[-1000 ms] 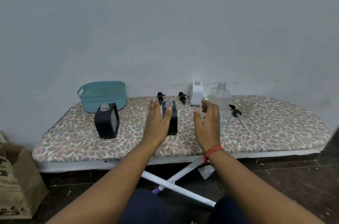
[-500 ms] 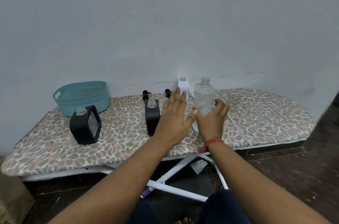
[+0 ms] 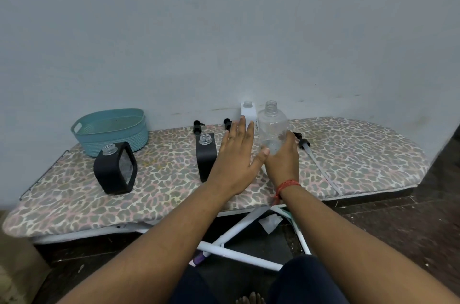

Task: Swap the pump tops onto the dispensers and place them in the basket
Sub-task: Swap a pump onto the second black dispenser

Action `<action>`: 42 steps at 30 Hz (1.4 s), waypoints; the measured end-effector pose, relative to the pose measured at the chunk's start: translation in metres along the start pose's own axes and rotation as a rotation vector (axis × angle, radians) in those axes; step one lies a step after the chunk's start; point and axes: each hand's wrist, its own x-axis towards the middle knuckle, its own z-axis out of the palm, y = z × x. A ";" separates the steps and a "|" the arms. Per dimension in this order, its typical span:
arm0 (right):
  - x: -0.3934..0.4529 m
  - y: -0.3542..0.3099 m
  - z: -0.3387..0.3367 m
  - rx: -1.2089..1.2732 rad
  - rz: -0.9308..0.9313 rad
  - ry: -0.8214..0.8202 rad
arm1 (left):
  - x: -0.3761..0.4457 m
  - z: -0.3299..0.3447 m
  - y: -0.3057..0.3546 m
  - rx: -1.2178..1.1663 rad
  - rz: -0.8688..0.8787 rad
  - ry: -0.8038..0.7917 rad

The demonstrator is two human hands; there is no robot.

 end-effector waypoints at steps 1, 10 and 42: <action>0.000 0.000 0.000 -0.011 -0.017 -0.012 | -0.001 -0.004 -0.001 0.007 0.002 0.015; 0.000 -0.018 0.004 -0.224 -0.234 -0.177 | -0.021 -0.054 -0.051 0.062 -0.152 0.141; 0.030 -0.043 0.003 -0.941 -0.732 -0.342 | -0.014 -0.036 -0.082 0.178 -0.520 -0.099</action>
